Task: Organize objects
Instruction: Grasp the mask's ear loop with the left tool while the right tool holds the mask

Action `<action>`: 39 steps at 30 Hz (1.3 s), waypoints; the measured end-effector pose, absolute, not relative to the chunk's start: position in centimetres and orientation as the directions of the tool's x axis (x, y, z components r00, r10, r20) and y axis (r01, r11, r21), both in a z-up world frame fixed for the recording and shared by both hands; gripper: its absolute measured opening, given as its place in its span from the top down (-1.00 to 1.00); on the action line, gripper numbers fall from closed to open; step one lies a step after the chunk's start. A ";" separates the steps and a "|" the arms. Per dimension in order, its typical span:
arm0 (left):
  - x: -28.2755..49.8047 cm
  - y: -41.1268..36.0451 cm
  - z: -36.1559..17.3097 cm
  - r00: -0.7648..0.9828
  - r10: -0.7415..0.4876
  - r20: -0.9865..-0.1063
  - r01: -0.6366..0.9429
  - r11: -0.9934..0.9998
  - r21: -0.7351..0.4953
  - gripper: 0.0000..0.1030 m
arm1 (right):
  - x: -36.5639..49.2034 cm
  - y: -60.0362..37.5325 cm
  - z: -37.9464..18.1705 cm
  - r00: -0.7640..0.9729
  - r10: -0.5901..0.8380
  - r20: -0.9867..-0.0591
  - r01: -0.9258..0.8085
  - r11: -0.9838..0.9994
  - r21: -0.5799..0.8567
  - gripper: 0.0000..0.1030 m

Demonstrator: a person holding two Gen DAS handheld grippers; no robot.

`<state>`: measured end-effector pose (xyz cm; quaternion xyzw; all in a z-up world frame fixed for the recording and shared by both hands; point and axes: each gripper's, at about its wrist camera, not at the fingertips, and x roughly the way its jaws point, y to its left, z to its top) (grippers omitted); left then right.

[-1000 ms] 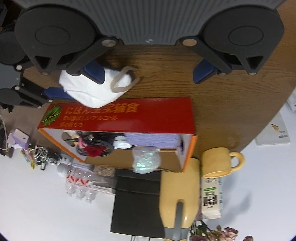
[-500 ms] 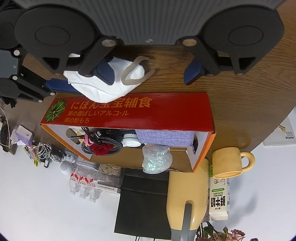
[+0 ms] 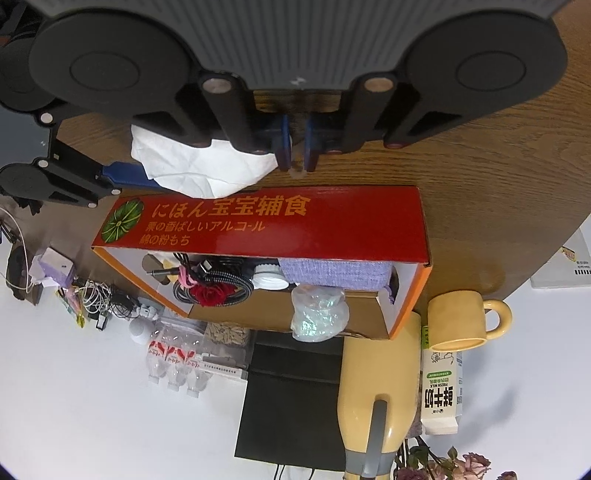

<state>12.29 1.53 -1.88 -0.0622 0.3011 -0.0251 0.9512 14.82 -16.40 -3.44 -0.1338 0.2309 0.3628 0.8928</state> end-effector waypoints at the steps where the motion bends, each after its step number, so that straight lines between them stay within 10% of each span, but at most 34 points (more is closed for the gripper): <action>1: 12.2 1.6 -1.8 0.820 -0.082 -0.567 0.008 0.991 -0.132 0.83 | 14.8 -16.4 -3.4 0.632 0.585 -0.509 -0.708 0.702 -0.072 -0.23; 9: 12.6 2.1 -2.0 0.812 -0.059 -0.580 -0.022 0.991 -0.132 0.79 | 14.8 -16.7 -3.4 0.649 0.571 -0.502 -0.692 0.718 -0.077 -0.23; 15: 13.5 2.0 -2.1 0.809 -0.047 -0.586 -0.030 0.992 -0.120 0.04 | 14.7 -17.9 -3.3 0.683 0.545 -0.487 -0.654 0.753 -0.074 -0.23; 19: 14.7 1.3 -2.3 0.804 -0.026 -0.595 -0.035 0.995 -0.090 -0.03 | 15.0 -18.8 -3.3 0.708 0.517 -0.482 -0.615 0.786 -0.061 -0.23; 27: 16.1 0.1 -3.3 0.787 0.028 -0.616 -0.050 0.999 -0.019 0.03 | 15.4 -19.7 -3.4 0.724 0.496 -0.479 -0.585 0.809 -0.047 -0.24; 39: 16.0 -0.4 -3.6 0.784 0.034 -0.620 -0.031 0.999 0.015 0.75 | 15.5 -19.5 -3.4 0.720 0.499 -0.483 -0.589 0.807 -0.045 -0.24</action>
